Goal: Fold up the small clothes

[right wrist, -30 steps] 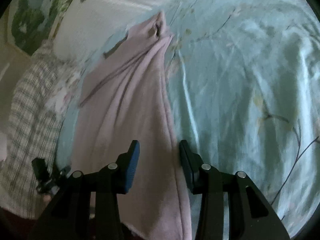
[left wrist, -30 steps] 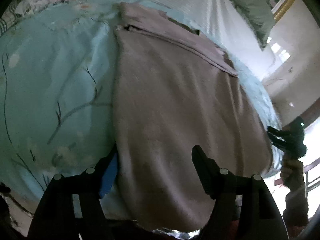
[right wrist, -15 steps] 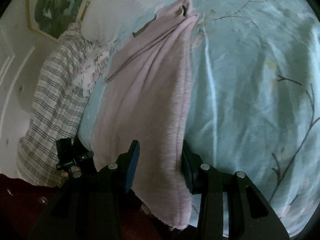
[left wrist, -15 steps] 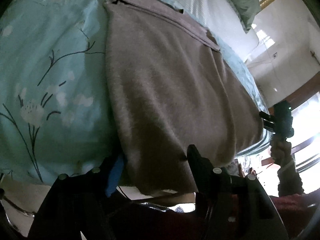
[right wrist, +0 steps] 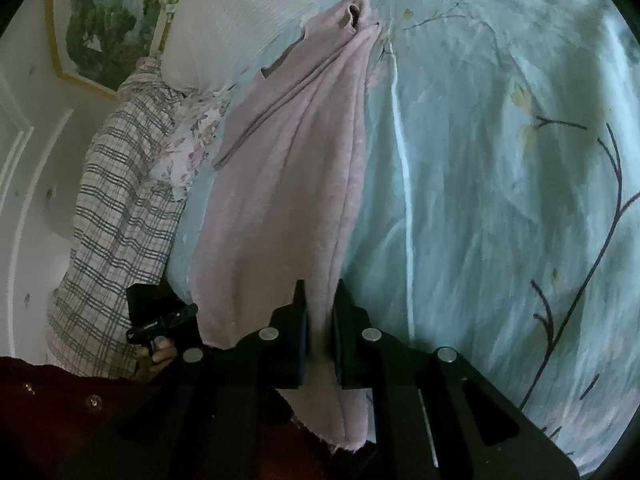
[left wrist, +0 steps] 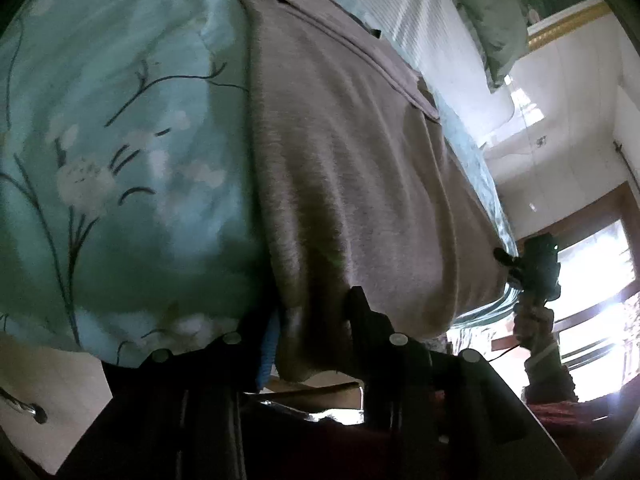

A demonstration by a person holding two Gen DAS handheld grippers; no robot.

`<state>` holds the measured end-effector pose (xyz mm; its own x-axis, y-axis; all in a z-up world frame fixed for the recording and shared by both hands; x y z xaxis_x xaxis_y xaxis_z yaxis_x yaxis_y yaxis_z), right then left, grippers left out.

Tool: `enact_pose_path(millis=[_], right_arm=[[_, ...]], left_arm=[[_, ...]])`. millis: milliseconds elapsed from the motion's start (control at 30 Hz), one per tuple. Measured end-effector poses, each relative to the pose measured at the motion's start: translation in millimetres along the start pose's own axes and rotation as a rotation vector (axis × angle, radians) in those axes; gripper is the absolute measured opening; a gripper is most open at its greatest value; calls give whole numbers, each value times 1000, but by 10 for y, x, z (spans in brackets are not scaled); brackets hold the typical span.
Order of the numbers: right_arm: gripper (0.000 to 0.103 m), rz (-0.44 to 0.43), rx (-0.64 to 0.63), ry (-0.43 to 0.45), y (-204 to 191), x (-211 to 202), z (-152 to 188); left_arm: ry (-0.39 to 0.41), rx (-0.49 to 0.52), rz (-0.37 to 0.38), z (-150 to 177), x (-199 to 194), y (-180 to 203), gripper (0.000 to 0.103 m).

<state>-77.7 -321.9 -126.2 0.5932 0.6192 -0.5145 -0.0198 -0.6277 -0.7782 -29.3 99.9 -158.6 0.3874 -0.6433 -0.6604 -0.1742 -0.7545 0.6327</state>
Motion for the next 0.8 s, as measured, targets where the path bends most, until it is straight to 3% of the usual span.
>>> enact_pose_path(millis=[400,600,633,667,800], right_arm=[[11,5,-19,2,-21,13,54],[11,87,-91,1,-110,94,86],[10,94,-97,3,-129,75,80],[9,101,-107,8,-153,50,77],[8,23,-112,80,-234,-236,69]], left_arm=[[37,-45,53,23,-16,-78,32],[5,41,22,-32,130,85,22],[5,55,16,-39,143,112,17],[8,73,-1,-51,163,149,3],[52,122,-46,-79,-12,261,3]])
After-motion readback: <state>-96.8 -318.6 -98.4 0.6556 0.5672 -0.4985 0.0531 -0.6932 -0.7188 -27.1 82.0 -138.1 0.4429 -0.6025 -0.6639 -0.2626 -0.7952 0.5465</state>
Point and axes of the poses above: each gripper's, at about its wrist camera, not at the fingertips, and x roughly the way its jaws point, y to its right, z to its underside, the point moved 4 cm from there along x, roughly the way its jaws point, and after that the axes turned 4 degrees about y, right-handed, at the moved point
